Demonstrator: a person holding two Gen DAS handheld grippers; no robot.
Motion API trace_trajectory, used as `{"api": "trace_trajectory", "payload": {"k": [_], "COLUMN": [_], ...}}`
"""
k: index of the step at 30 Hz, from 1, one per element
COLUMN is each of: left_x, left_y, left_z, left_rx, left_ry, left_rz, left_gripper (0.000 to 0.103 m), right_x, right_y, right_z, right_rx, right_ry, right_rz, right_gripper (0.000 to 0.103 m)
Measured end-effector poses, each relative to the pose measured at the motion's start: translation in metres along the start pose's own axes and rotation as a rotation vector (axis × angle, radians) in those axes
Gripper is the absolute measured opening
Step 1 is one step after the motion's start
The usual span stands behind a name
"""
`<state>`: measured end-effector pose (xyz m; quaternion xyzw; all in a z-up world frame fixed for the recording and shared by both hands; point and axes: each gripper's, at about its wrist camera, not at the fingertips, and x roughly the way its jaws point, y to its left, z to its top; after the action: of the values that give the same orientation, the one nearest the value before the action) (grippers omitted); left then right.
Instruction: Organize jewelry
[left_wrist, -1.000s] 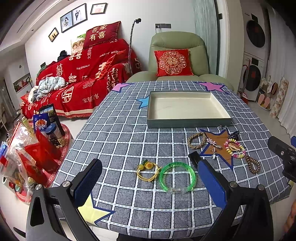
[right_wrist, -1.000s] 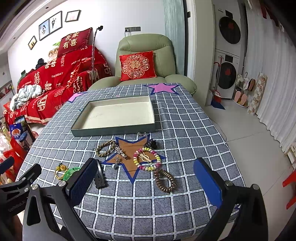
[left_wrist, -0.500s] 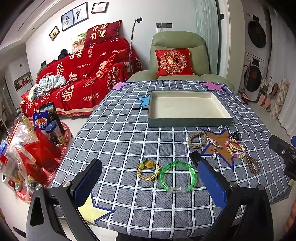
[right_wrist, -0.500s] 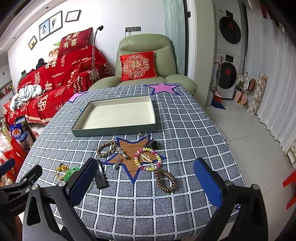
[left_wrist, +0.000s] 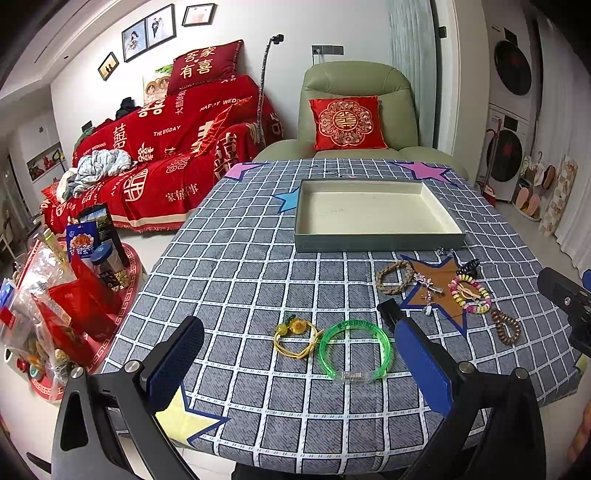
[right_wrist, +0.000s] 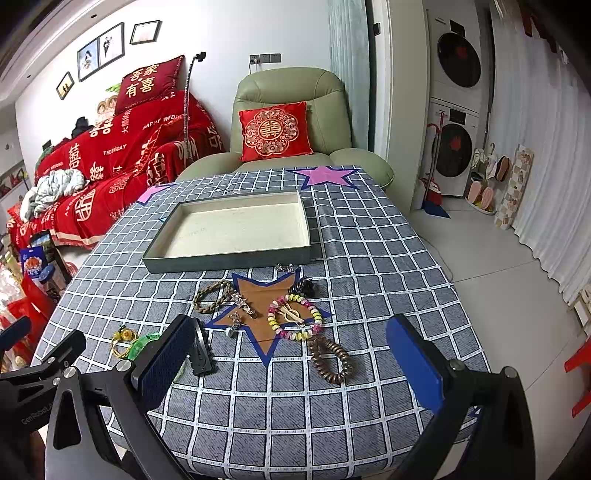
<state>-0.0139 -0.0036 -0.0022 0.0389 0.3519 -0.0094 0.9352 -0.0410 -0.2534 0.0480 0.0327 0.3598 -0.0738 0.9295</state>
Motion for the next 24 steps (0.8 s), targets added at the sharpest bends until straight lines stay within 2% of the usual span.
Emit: {"api": "trace_trajectory", "payload": {"k": [24], "left_x": [0.0026], "left_y": [0.0013], "left_z": [-0.0027], "left_rx": [-0.003], "left_ry": [0.007], "left_rz": [0.004], "left_gripper": [0.103], "right_x": [-0.0007], "right_y": [0.0000], "right_z": [-0.0002], "right_rx": [0.002], "right_ry": [0.001], "right_rz": [-0.001], "right_gripper": [0.103]}}
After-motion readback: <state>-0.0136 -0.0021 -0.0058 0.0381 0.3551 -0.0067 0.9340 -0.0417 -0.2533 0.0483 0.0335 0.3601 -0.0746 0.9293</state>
